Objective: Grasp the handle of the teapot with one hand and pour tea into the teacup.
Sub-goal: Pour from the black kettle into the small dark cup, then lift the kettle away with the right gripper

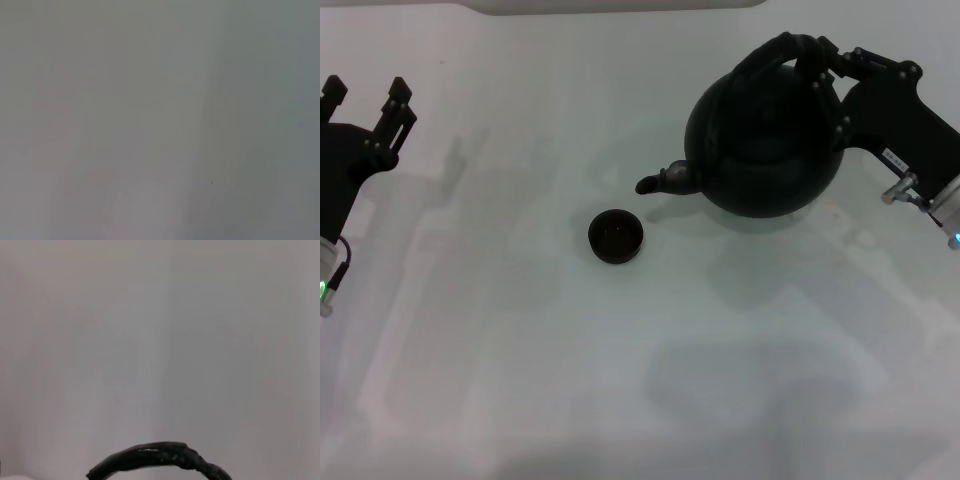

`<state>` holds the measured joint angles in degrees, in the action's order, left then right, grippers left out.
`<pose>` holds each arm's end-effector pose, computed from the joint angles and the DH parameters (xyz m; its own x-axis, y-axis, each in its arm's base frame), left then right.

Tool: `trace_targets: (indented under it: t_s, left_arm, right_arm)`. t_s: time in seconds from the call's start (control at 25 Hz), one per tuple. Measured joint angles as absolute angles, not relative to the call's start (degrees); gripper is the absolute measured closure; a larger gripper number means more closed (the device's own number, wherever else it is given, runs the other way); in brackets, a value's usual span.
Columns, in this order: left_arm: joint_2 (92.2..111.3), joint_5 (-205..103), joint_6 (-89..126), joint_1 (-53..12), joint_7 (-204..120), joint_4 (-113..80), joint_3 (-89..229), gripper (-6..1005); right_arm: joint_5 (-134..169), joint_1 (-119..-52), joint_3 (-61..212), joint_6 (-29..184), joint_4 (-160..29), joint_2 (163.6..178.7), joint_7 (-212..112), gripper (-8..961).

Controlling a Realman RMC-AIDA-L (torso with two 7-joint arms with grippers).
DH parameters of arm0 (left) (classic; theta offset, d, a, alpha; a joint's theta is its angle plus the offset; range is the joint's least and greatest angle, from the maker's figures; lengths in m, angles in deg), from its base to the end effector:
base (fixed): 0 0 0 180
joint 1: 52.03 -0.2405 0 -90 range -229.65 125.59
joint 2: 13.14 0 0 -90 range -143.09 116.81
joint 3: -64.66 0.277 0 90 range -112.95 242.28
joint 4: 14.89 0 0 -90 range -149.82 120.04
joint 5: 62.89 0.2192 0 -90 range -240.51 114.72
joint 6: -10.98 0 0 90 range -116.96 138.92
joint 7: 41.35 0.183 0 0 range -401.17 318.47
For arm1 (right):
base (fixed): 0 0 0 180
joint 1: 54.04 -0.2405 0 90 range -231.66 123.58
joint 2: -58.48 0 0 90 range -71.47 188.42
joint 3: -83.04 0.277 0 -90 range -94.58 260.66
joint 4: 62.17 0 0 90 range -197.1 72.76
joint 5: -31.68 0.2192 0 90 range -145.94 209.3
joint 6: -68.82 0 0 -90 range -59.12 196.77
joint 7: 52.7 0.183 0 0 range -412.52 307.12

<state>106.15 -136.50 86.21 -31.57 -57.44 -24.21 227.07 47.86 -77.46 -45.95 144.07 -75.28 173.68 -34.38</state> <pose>-0.3510 0.3334 -0.0514 0.5971 -0.0153 0.8020 0.7818 -0.2128 -0.5861 0.2903 0.3508 -0.0651 0.7124 0.1125 -0.6927 -0.5040 -0.6049 -0.6165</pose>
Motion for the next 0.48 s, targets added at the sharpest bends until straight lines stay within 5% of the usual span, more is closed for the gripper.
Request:
trace_targets:
  t_s: [0.48]
  left_arm:
    - [106.15,-136.66,86.21,-31.38,-57.43,-24.30,226.91,224]
  right_arm:
    - [47.69,-78.04,-46.00,143.14,-76.29,173.79,-42.33,798]
